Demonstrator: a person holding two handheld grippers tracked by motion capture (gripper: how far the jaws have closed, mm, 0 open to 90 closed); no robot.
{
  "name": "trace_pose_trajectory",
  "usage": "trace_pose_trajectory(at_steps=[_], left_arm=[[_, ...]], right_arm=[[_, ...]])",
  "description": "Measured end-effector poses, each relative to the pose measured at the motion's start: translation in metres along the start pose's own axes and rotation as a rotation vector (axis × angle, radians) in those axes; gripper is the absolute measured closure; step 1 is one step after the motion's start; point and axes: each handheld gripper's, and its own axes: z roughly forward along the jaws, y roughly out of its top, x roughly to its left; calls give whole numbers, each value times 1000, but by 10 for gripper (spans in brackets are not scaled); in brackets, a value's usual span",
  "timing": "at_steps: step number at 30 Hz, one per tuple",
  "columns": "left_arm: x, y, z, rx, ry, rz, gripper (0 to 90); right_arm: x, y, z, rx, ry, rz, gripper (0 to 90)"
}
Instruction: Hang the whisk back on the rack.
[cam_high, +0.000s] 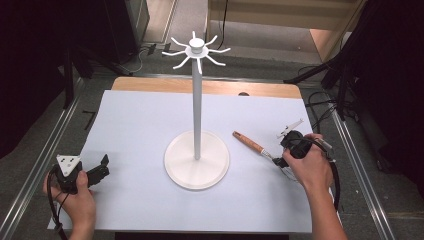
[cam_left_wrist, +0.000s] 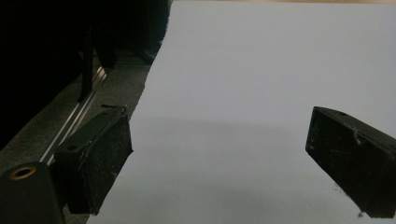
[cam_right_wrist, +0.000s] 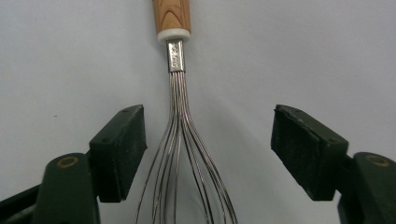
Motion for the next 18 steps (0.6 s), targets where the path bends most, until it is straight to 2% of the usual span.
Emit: trace_pose_trajectory(at_steps=[12,18], left_arm=[[0,0,0,0,0,2,75],[0,0,0,0,0,0,75]], right_arm=[[0,20,8,61,19,-28,341],[0,29,11,83,58,-24,366]])
